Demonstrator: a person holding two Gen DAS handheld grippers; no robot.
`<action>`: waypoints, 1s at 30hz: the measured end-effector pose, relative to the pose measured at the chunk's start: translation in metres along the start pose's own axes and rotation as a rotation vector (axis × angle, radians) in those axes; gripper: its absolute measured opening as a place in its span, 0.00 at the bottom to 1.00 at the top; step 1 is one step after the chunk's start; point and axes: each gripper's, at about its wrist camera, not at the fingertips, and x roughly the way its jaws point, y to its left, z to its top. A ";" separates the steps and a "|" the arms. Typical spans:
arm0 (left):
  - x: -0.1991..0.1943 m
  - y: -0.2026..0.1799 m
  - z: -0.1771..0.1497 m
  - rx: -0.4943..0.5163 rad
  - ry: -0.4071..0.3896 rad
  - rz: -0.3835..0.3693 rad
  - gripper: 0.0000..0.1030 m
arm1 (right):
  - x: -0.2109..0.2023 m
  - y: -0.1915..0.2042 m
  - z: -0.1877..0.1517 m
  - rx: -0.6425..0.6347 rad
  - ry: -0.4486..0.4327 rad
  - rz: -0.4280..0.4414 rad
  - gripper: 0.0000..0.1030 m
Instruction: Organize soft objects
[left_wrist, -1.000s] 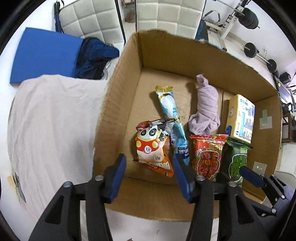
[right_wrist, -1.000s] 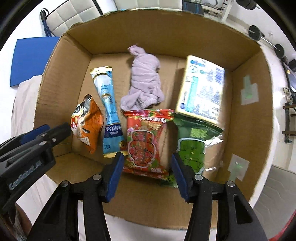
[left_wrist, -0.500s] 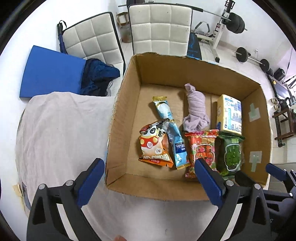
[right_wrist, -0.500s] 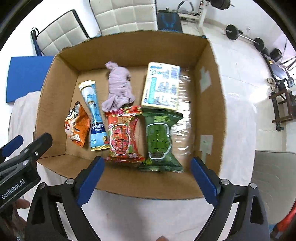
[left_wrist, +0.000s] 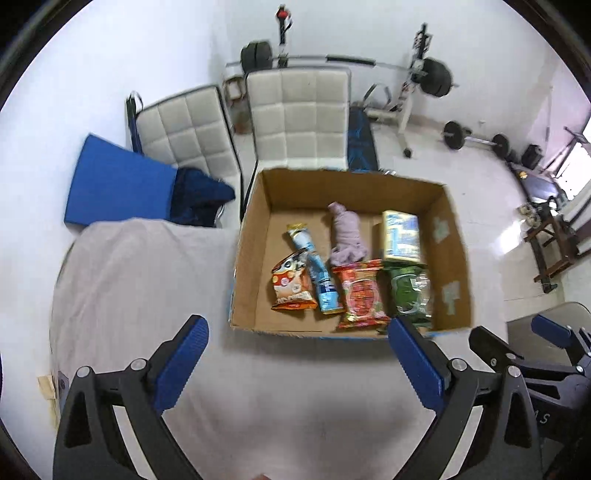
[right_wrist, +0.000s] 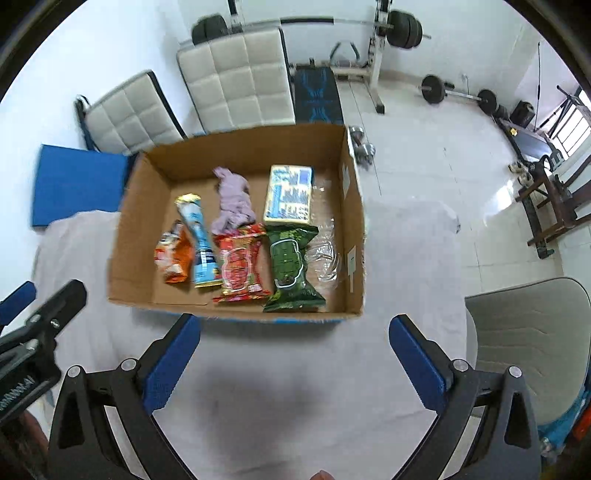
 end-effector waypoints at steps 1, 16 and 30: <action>-0.012 -0.001 -0.005 -0.003 -0.018 -0.004 0.97 | -0.014 -0.001 -0.005 -0.003 -0.021 -0.002 1.00; -0.153 -0.003 -0.060 -0.007 -0.162 -0.046 0.97 | -0.184 -0.019 -0.103 -0.011 -0.202 0.028 1.00; -0.206 -0.007 -0.086 -0.008 -0.218 -0.029 0.97 | -0.273 -0.023 -0.153 -0.040 -0.293 0.028 1.00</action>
